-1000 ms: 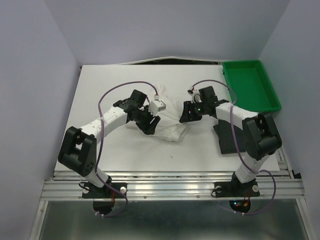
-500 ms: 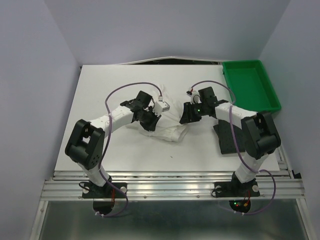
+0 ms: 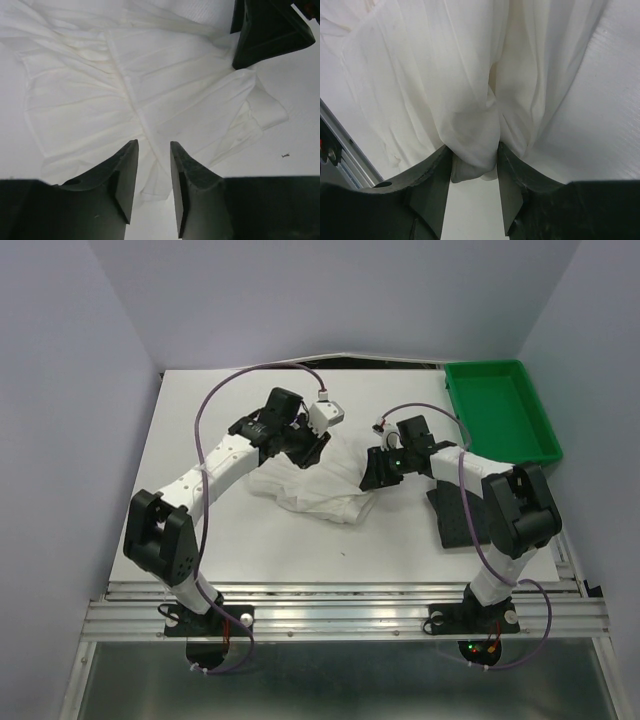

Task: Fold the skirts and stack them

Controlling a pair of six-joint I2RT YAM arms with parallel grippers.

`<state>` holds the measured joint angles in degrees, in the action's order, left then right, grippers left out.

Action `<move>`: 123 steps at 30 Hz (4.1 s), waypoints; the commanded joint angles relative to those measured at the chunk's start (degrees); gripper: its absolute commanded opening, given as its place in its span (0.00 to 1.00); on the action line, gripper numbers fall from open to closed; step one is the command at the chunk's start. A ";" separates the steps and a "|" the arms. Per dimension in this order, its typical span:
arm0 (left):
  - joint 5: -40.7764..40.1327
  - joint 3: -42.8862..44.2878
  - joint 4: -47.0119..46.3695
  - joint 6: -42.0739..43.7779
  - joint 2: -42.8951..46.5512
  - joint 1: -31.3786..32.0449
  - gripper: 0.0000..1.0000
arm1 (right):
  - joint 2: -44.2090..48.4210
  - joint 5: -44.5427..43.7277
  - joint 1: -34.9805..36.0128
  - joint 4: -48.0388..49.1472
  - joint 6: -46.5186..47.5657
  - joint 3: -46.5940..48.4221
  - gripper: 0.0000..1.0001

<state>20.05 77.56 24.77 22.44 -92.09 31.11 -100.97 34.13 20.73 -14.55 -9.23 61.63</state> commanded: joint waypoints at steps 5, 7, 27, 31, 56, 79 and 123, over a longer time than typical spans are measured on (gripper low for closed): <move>-0.20 -8.20 1.60 -1.42 0.43 -0.09 0.58 | -0.81 1.38 0.10 -0.04 0.36 0.86 0.48; 1.55 -8.56 0.63 -2.39 -1.32 -0.26 0.57 | -1.07 1.12 0.10 -0.39 0.80 1.04 0.48; 3.59 -3.82 -1.48 -5.83 -4.15 -0.44 0.09 | -1.25 0.15 0.10 -1.54 2.38 0.78 0.47; 2.71 -2.07 -1.13 -5.82 -1.43 -0.44 0.01 | -1.42 0.15 0.10 -1.54 2.64 0.60 0.47; -1.42 9.90 -3.86 0.41 -20.41 -0.44 0.36 | 1.12 5.33 0.10 -0.75 -1.83 -6.51 0.18; -20.61 -20.67 -6.12 11.84 25.89 12.78 0.99 | 11.77 2.51 -3.94 -12.27 8.45 5.33 0.82; -33.42 -29.04 -10.89 11.93 19.76 42.98 0.00 | -8.99 16.06 6.78 -3.21 11.35 11.31 0.56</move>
<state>-20.43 49.25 8.84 33.71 -75.99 73.52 -114.87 53.43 27.00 -18.37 1.98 70.46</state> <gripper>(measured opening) 0.048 0.506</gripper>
